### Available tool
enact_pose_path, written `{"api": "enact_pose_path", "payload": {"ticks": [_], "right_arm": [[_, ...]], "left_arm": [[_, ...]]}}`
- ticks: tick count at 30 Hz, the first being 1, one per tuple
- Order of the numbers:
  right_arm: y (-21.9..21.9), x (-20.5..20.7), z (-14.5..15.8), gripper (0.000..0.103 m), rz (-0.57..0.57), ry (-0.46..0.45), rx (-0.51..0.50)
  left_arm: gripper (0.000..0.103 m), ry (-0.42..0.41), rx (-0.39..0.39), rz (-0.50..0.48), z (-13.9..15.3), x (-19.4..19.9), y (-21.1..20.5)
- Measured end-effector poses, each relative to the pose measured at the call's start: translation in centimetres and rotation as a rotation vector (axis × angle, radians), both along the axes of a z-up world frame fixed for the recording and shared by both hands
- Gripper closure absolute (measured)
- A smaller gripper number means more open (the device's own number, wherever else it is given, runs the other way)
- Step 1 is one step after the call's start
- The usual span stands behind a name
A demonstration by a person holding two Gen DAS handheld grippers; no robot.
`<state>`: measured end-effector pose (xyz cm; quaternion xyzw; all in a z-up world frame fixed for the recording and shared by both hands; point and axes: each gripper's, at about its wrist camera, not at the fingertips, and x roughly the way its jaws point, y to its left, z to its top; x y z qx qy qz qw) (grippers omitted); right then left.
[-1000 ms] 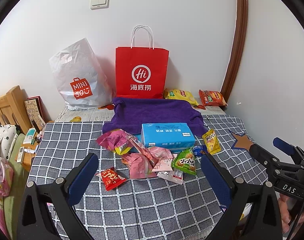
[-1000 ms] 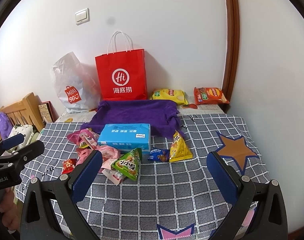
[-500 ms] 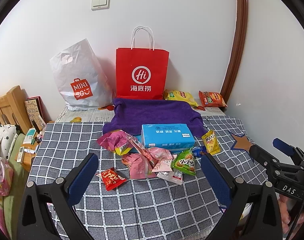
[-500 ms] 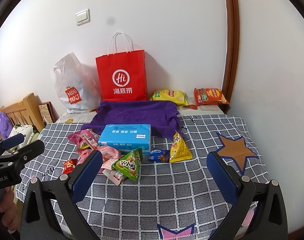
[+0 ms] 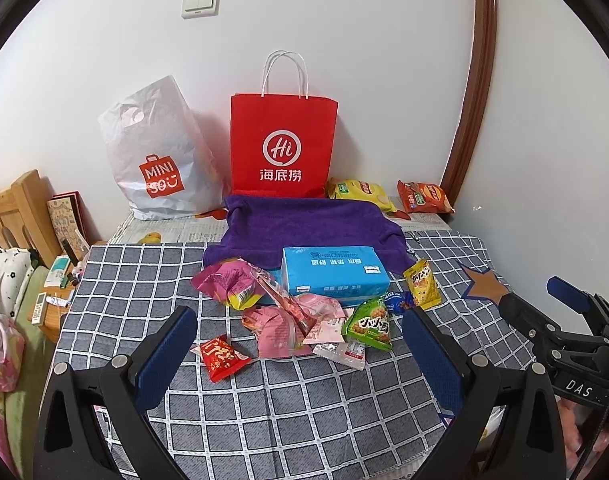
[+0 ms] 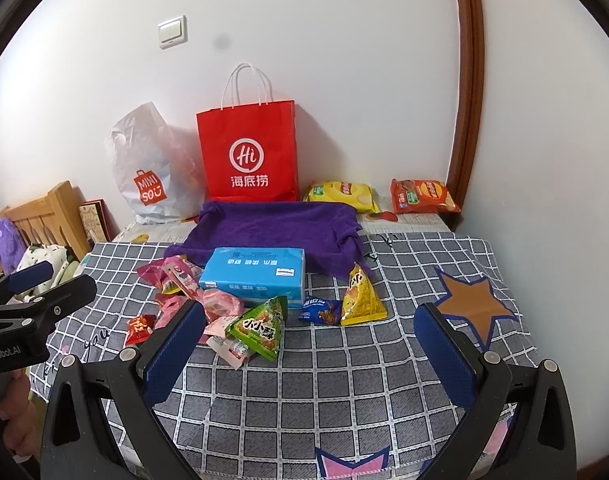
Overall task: Organize snacks
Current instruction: 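Grasp the yellow triangular chip bag with the right tool while the left tool approaches the red packet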
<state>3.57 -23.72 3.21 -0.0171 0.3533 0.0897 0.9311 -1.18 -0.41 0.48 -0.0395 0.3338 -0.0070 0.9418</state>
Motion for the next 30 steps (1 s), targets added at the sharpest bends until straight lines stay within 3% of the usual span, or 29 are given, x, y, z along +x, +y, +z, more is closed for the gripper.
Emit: {"api": "enact_pose_path", "payload": {"ticks": [4,11,23,27,30], "right_arm": [[0.1,0.4,-0.5,0.000,0.007,0.008,0.005],[1.1,2.0,-2.1,0.000,-0.004,0.013,-0.080],[1.1,7.1,-7.2,0.000,-0.088,0.099,-0.183],[0.6,9.0,-8.8,0.000,-0.067,0.138,-0.152],[0.1,10.2,-9.8,0.000,-0.074,0.155,-0.121]], "left_arm": [[0.001,0.012,-0.008,0.000,-0.5,0.7,0.2],[0.001,0.059,-0.012,0.008,-2.3,3.0,0.9],[0.001,0.120,0.036,0.000,-5.5,7.1,2.0],[0.001,0.124,0.021,-0.015,-6.2,8.0,2.7],[0.001,0.137,-0.041,-0.044,-6.9,9.0,3.6]]}}
